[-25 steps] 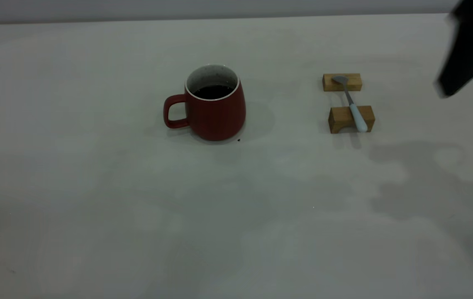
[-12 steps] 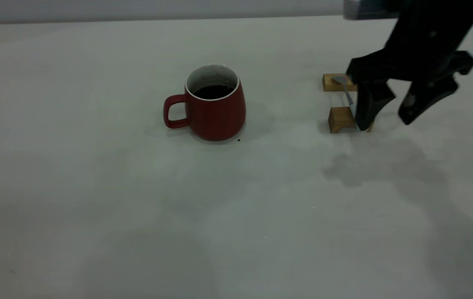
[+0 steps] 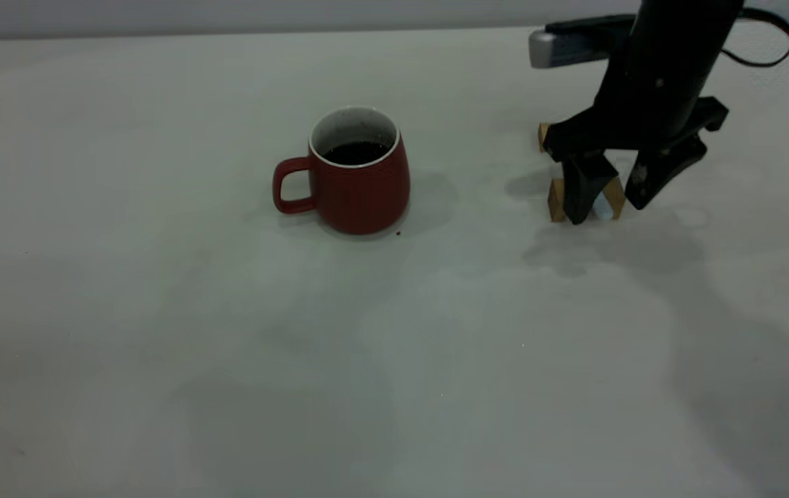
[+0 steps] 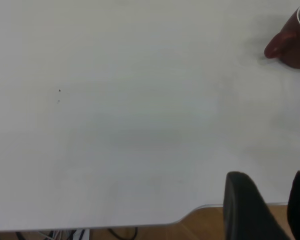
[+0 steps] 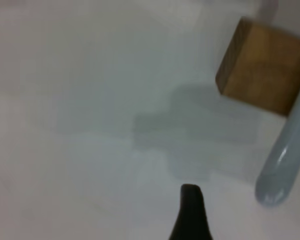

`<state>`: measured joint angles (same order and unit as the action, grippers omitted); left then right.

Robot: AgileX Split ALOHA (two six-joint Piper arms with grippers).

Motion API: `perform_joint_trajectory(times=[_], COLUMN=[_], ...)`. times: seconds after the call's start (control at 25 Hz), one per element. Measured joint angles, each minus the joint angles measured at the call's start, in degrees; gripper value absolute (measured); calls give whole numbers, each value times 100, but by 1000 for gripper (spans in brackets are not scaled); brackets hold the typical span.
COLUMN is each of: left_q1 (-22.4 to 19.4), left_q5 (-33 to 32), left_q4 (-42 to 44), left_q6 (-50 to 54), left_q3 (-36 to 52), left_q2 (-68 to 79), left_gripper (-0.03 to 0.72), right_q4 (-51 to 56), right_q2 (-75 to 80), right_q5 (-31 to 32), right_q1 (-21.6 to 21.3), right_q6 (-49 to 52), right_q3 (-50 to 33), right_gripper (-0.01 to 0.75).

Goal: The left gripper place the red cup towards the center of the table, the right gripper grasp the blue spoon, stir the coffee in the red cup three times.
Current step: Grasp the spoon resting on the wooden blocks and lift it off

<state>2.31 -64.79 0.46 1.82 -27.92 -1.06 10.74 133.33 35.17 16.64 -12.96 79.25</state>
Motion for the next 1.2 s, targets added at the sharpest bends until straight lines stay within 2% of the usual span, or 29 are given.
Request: perform_joint_trajectory(times=[0.24, 0.4, 0.64, 1.08, 1.2], left_q1=[0, 0, 0, 0, 0], left_q5=[0, 0, 0, 0, 0], left_q4=[0, 0, 0, 0, 0], left_q6=[0, 0, 0, 0, 0], left_q3=[0, 0, 0, 0, 0], left_q2=[0, 0, 0, 0, 0], left_gripper=[287, 287, 287, 287, 287], right_q4=[-162, -237, -347, -722, -872], right_q2=[277, 308, 363, 377, 349], right_q5=[80, 85, 48, -101, -101], right_q1=[0, 0, 0, 0, 0], right_q6=[25, 25, 33, 209, 391], right_q3=[306, 306, 306, 306, 306], right_gripper=[643, 605, 473, 177, 153])
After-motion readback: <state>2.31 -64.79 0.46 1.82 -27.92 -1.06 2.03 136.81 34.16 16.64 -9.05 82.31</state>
